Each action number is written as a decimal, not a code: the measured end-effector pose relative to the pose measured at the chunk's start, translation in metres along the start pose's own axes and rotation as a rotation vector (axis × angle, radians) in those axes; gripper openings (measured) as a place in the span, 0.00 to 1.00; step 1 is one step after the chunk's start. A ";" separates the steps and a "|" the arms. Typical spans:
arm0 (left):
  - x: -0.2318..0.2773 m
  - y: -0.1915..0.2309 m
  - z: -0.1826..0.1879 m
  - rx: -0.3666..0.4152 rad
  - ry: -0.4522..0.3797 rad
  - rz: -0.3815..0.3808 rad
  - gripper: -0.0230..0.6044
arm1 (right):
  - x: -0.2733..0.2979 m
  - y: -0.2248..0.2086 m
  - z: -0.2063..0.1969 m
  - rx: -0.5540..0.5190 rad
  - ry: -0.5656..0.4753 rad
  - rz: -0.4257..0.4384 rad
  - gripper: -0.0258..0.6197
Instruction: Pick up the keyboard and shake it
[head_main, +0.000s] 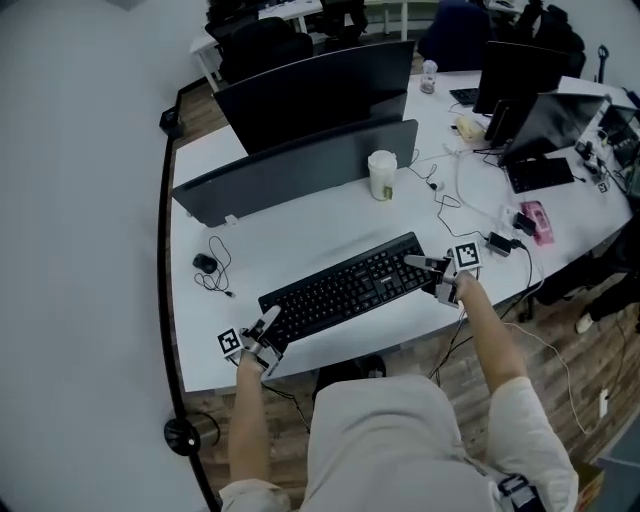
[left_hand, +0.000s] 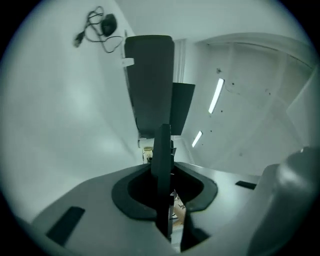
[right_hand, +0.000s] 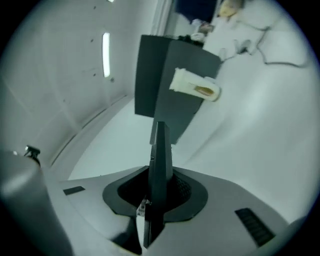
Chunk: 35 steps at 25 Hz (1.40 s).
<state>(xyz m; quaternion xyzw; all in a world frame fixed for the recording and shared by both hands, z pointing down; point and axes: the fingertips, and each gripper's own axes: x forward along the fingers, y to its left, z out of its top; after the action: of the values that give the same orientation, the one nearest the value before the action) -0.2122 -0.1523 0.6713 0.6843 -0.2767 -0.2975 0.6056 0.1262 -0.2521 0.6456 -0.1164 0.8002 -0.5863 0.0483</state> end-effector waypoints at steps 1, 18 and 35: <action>-0.004 0.009 -0.005 -0.026 -0.008 0.024 0.21 | -0.002 -0.015 -0.005 0.047 -0.039 -0.024 0.21; -0.023 0.042 -0.015 -0.031 0.063 0.175 0.21 | -0.012 -0.061 -0.056 0.099 -0.113 -0.105 0.23; -0.028 0.059 -0.019 -0.048 0.058 0.197 0.22 | -0.012 -0.077 -0.066 0.098 -0.083 -0.183 0.25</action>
<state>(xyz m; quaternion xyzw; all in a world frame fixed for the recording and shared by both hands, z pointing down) -0.2182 -0.1256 0.7334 0.6475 -0.3176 -0.2230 0.6559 0.1332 -0.2104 0.7382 -0.2106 0.7540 -0.6213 0.0334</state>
